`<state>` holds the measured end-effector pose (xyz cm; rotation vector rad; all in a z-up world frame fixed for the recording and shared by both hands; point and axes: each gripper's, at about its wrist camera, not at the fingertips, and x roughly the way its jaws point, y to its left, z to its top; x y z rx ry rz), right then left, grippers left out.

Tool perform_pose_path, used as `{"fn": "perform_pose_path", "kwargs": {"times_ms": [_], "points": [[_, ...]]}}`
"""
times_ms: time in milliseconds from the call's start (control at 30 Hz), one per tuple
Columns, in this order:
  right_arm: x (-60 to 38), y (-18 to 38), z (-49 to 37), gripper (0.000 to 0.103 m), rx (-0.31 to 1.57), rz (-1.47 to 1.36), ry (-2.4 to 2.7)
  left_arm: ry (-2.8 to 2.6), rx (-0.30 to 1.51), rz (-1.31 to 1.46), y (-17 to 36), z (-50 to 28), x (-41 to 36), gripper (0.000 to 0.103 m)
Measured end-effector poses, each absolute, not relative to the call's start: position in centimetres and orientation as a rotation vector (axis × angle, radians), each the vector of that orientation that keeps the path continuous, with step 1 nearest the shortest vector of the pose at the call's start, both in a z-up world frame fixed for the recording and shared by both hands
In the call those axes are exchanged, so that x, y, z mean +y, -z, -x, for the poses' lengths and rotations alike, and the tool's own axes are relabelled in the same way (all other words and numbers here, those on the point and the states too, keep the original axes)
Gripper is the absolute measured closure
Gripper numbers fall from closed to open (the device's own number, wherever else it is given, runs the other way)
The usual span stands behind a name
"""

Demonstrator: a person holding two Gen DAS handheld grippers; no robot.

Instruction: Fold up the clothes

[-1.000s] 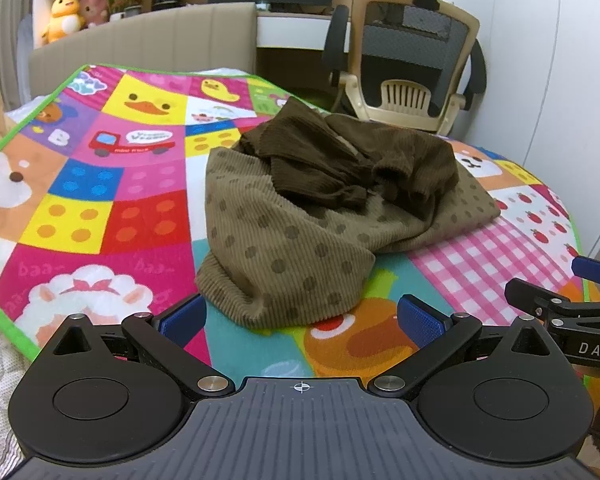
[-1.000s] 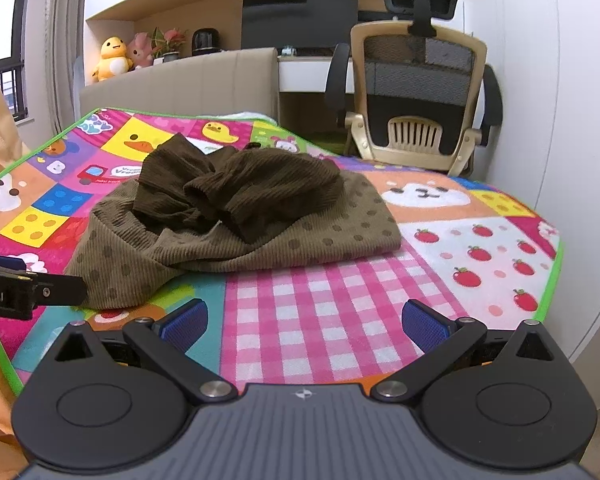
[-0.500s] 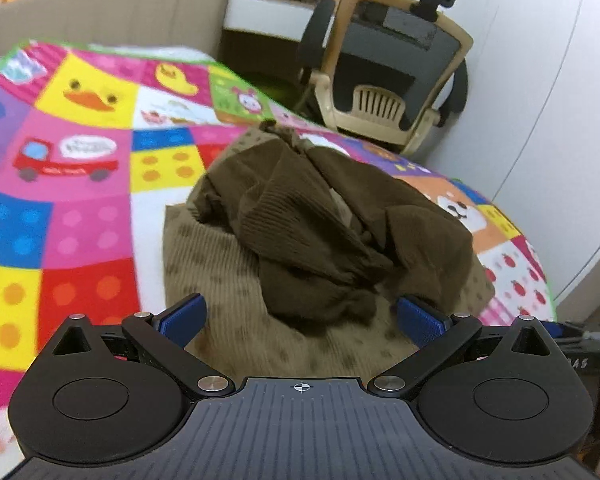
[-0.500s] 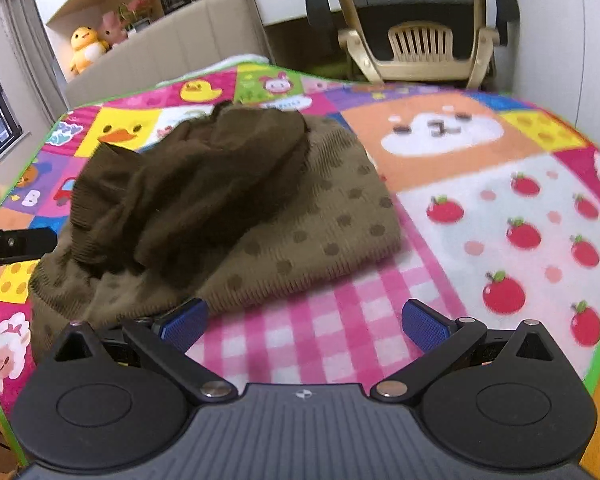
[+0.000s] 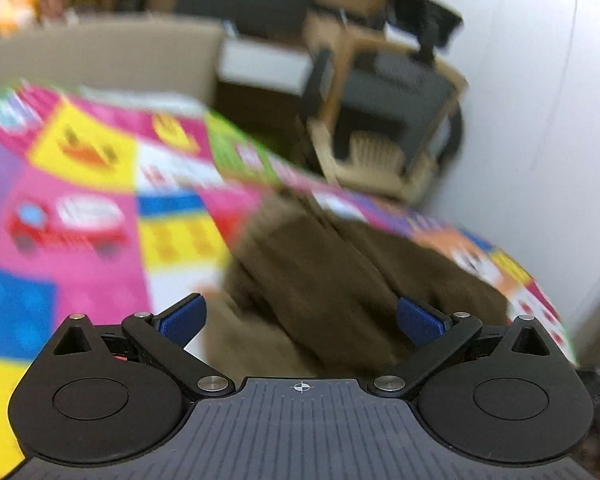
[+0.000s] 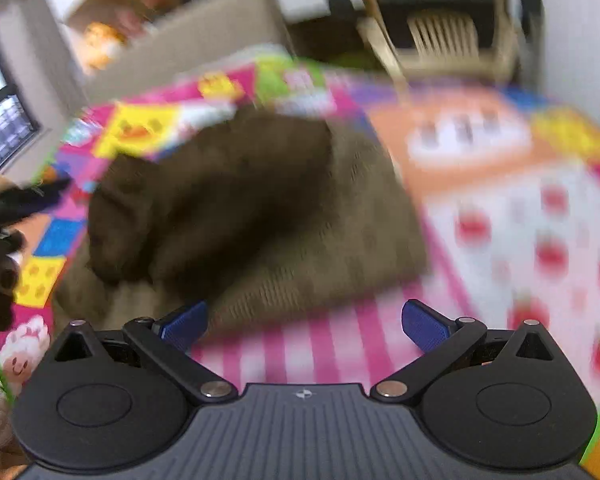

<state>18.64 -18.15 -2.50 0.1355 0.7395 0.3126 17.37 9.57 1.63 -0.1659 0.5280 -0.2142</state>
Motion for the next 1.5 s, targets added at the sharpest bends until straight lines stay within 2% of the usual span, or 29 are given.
{"fn": "perform_pose_path", "kwargs": {"times_ms": [100,133,167,300,367,433,467,500,533,567,633,733,900,1033,1133,1167,1200,1267,1300,1400,1500], "points": [[-17.9,0.7,-21.1,0.000,0.601,-0.083,-0.307,0.220,0.600,0.188,-0.3,-19.4,10.8,0.000],[-18.1,0.6,-22.8,0.004,0.591,-0.096,-0.304,0.228,0.631,0.208,0.2,-20.1,11.0,0.000],[-18.2,0.7,-24.6,0.010,0.592,-0.115,-0.298,0.237,0.658,0.227,0.8,-20.7,11.2,0.000],[-18.3,3.3,-31.1,0.018,0.680,-0.198,-0.276,0.271,0.747,0.340,2.7,-22.1,12.2,0.000],[-18.0,5.0,-32.9,0.041,0.745,-0.225,-0.295,0.276,0.776,0.381,3.4,-22.7,12.4,0.000],[-17.4,5.6,-32.3,0.052,0.761,-0.245,-0.317,0.290,0.796,0.393,3.9,-23.1,12.3,0.001],[-16.8,5.5,-31.5,0.059,0.762,-0.220,-0.335,0.307,0.806,0.384,4.0,-23.1,12.0,0.003],[-16.3,5.4,-30.7,0.060,0.764,-0.194,-0.353,0.326,0.813,0.370,4.1,-23.0,11.7,0.009],[-15.8,5.3,-29.8,0.062,0.767,-0.170,-0.369,0.345,0.820,0.357,4.2,-22.9,11.3,0.021],[-15.6,5.2,-28.8,0.064,0.775,-0.148,-0.378,0.357,0.821,0.336,4.2,-22.7,10.9,0.025],[-15.1,5.0,-26.7,0.065,0.790,-0.107,-0.396,0.378,0.822,0.296,4.1,-22.1,10.2,0.036],[-15.7,4.3,-22.4,0.066,0.815,-0.087,-0.417,0.423,0.843,0.285,3.9,-20.6,9.6,0.047],[-18.1,3.4,-13.7,0.066,0.822,-0.043,-0.437,0.552,0.868,0.246,2.3,-14.5,8.9,0.049],[-19.0,2.9,-9.3,0.066,0.745,0.022,-0.403,0.575,0.853,0.177,2.0,-10.4,8.4,0.041],[-19.5,1.4,-7.3,0.063,0.646,0.051,-0.388,0.581,0.775,0.118,0.2,-8.0,8.1,0.035],[-19.6,0.7,-6.6,0.058,0.606,0.066,-0.388,0.584,0.746,0.099,-0.4,-7.2,7.9,0.033],[-19.6,0.1,-5.8,0.055,0.569,0.081,-0.394,0.587,0.718,0.081,-1.1,-6.4,7.8,0.026],[-18.8,-0.8,-4.4,0.038,0.531,0.117,-0.464,0.593,0.660,0.043,-2.4,-4.9,7.6,0.016],[-18.2,-1.0,-3.8,0.035,0.520,0.139,-0.508,0.596,0.631,0.025,-3.1,-4.1,7.5,0.010],[-15.1,-0.2,-2.8,0.034,0.518,0.228,-0.630,0.649,0.595,-0.015,-3.9,-2.7,5.8,0.008],[-11.6,1.9,-3.3,0.032,0.549,0.342,-0.674,0.643,0.673,0.010,-2.2,-4.6,3.4,0.008]]}}
